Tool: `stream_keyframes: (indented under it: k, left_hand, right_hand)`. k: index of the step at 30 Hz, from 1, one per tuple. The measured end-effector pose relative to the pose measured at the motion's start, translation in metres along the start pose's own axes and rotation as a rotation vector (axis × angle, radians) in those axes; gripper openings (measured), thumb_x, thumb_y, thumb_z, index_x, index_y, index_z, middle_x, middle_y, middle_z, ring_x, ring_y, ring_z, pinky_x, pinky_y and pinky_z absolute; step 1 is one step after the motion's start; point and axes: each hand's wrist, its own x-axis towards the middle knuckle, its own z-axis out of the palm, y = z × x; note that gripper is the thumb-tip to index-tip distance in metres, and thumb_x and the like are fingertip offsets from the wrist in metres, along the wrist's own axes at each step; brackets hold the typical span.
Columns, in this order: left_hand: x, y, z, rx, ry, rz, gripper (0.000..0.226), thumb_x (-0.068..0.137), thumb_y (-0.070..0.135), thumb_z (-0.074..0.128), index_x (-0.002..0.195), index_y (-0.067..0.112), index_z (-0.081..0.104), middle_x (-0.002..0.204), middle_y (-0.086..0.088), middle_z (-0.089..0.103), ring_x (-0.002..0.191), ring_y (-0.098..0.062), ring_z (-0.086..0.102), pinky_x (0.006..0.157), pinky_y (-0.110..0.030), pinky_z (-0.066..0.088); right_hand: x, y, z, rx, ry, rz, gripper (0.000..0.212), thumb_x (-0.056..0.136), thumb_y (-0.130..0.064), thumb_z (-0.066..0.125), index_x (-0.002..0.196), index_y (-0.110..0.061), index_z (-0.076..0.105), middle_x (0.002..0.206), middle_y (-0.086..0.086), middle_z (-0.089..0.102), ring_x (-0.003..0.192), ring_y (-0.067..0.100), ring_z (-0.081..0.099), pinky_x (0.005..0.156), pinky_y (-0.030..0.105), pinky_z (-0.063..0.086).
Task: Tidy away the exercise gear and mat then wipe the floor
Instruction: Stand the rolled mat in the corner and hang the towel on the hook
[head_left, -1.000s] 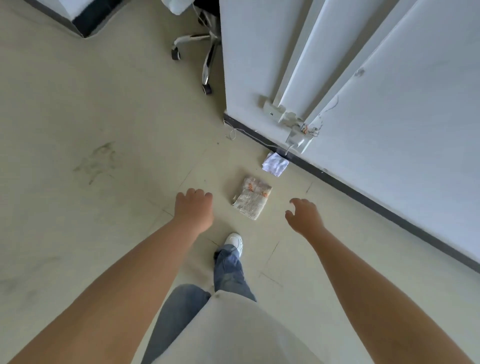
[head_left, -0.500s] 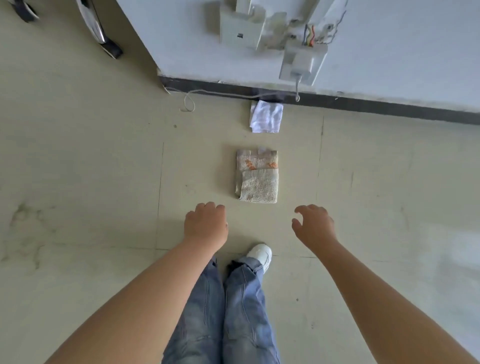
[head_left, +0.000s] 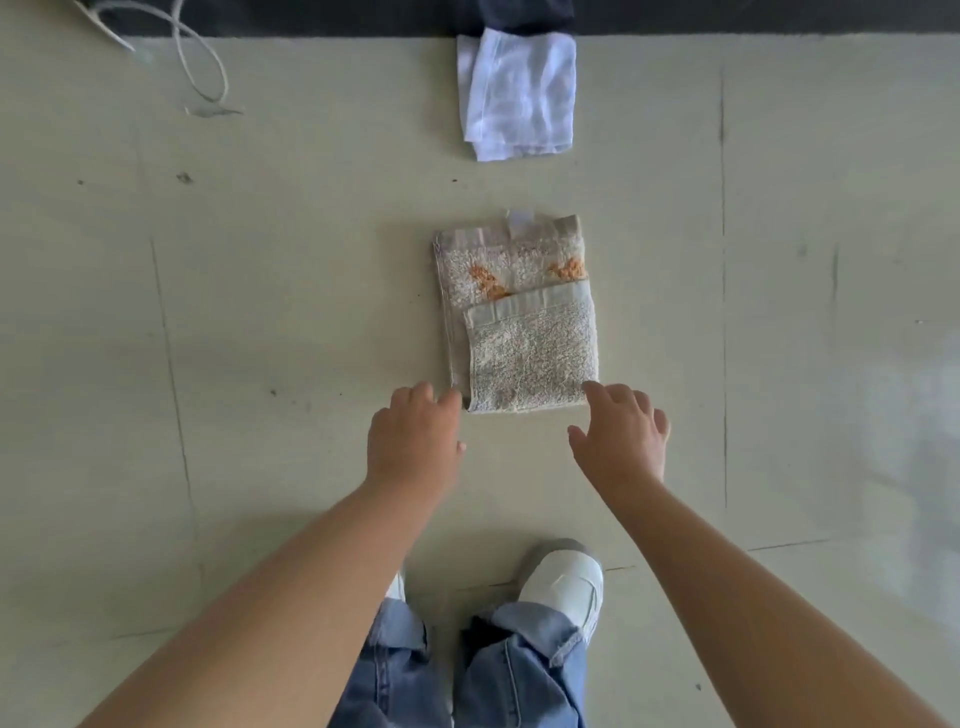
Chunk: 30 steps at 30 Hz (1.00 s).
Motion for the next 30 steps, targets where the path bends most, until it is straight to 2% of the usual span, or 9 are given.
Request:
stream_keyframes:
  k: [3, 5, 7, 12, 14, 16, 18, 26, 30]
  left_hand:
    - [0.021, 0.004, 0.014, 0.004, 0.060, -0.039, 0.047, 0.083, 0.036, 0.067, 0.119, 0.011, 0.051, 0.115, -0.007, 0.056, 0.112, -0.026, 0.053, 0.081, -0.033, 0.048]
    - [0.032, 0.006, 0.018, 0.004, 0.181, -0.007, 0.057, 0.045, 0.038, 0.092, 0.087, 0.009, 0.066, 0.081, -0.007, 0.065, 0.077, -0.026, 0.066, 0.054, -0.028, 0.051]
    - [0.044, 0.010, 0.023, -0.043, 0.245, -0.020, 0.060, 0.015, 0.037, 0.094, 0.061, 0.010, 0.065, 0.055, -0.003, 0.061, 0.051, -0.023, 0.062, 0.039, -0.021, 0.044]
    - [0.056, 0.023, 0.030, -0.098, 0.315, 0.043, 0.042, 0.021, 0.006, 0.092, 0.046, 0.010, 0.059, 0.038, -0.003, 0.054, 0.038, -0.023, 0.057, 0.038, -0.019, 0.040]
    - [0.052, 0.026, 0.022, -0.085, 0.290, 0.016, 0.032, 0.035, 0.002, 0.090, 0.052, 0.008, 0.063, 0.043, -0.005, 0.058, 0.044, -0.024, 0.060, 0.041, -0.023, 0.042]
    - [0.042, 0.026, 0.009, -0.138, 0.224, -0.024, 0.009, 0.073, 0.007, 0.074, 0.078, 0.002, 0.069, 0.070, -0.014, 0.068, 0.074, -0.030, 0.064, 0.058, -0.033, 0.042]
    - [0.027, 0.023, -0.007, -0.217, 0.260, -0.045, 0.016, 0.091, 0.010, 0.054, 0.095, -0.001, 0.064, 0.090, -0.021, 0.067, 0.094, -0.035, 0.059, 0.069, -0.034, 0.037]
    - [-0.095, 0.035, -0.130, -0.229, 0.229, -0.146, 0.025, 0.091, 0.012, 0.051, 0.111, 0.004, 0.064, 0.108, -0.018, 0.067, 0.107, -0.035, 0.057, 0.082, -0.038, 0.045]
    - [-0.175, 0.058, -0.201, -0.178, 0.224, -0.087, 0.024, 0.092, 0.016, 0.052, 0.112, 0.010, 0.064, 0.109, -0.010, 0.067, 0.108, -0.030, 0.057, 0.086, -0.035, 0.045]
  right_hand:
    - [0.022, 0.006, 0.015, 0.016, 0.064, -0.032, 0.049, 0.089, -0.017, 0.053, 0.136, -0.023, 0.039, 0.136, 0.003, 0.046, 0.130, 0.024, 0.035, 0.110, 0.036, 0.021]
    - [0.033, 0.010, 0.025, 0.036, 0.131, -0.055, 0.044, 0.089, -0.015, 0.054, 0.132, -0.021, 0.046, 0.130, 0.003, 0.052, 0.127, 0.024, 0.039, 0.108, 0.035, 0.016]
    - [0.041, 0.014, 0.032, 0.068, 0.233, -0.077, 0.036, 0.085, -0.008, 0.058, 0.120, -0.016, 0.059, 0.116, 0.006, 0.062, 0.117, 0.029, 0.049, 0.102, 0.034, 0.012]
    - [0.053, 0.021, 0.036, 0.084, 0.403, -0.213, 0.027, 0.049, 0.007, 0.074, 0.069, -0.010, 0.072, 0.056, 0.006, 0.065, 0.058, 0.032, 0.064, 0.076, 0.034, 0.022]
    - [0.050, 0.022, 0.025, 0.097, 0.371, -0.256, 0.023, 0.052, 0.006, 0.070, 0.067, -0.010, 0.073, 0.055, 0.006, 0.065, 0.060, 0.033, 0.064, 0.078, 0.033, 0.022]
    - [0.040, 0.020, -0.001, 0.097, 0.283, -0.232, 0.019, 0.070, 0.003, 0.065, 0.082, -0.009, 0.074, 0.073, 0.010, 0.070, 0.082, 0.034, 0.063, 0.089, 0.033, 0.018]
    - [0.024, 0.017, -0.032, 0.081, 0.219, -0.215, 0.023, 0.086, -0.005, 0.052, 0.098, -0.011, 0.070, 0.095, 0.007, 0.069, 0.103, 0.028, 0.055, 0.098, 0.031, 0.010]
    - [-0.096, 0.006, -0.159, 0.187, 0.098, -0.199, 0.027, 0.089, -0.010, 0.044, 0.106, -0.013, 0.066, 0.102, 0.004, 0.065, 0.109, 0.021, 0.049, 0.104, 0.031, 0.017]
    - [-0.178, 0.028, -0.225, 0.207, 0.071, -0.174, 0.024, 0.091, -0.013, 0.043, 0.101, -0.014, 0.065, 0.089, 0.001, 0.057, 0.109, 0.020, 0.049, 0.102, 0.030, 0.021]
